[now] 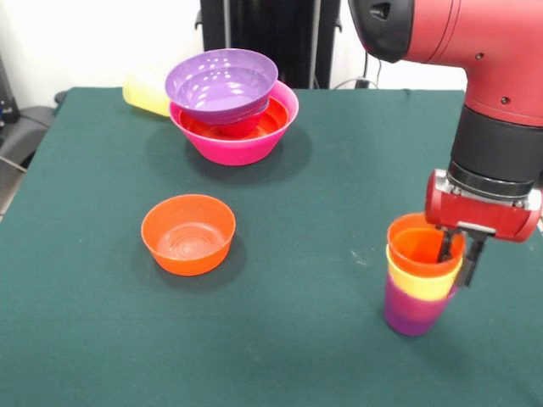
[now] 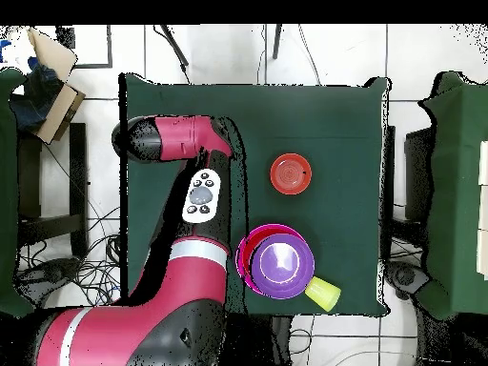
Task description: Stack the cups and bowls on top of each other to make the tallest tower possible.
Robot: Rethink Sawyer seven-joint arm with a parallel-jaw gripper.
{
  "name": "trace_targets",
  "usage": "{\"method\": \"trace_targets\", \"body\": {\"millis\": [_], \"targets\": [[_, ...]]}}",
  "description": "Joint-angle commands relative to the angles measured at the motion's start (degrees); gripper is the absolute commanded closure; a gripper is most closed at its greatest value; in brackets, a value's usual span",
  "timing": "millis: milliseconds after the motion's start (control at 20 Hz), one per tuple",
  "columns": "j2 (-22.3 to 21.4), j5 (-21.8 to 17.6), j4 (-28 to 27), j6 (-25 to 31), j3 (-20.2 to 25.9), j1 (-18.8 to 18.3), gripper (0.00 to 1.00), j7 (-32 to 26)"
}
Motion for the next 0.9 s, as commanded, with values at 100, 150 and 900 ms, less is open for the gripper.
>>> {"method": "trace_targets", "body": {"millis": [100, 150, 900], "targets": [[0.37, -4.81, 0.67, -2.99, 5.25, -0.29, 0.00, -2.03], [0.31, -4.64, 0.73, -2.76, 4.86, -0.08, 0.00, -1.46], [1.17, -4.47, 0.63, -0.77, 6.29, -1.05, 0.00, -3.52]]}}
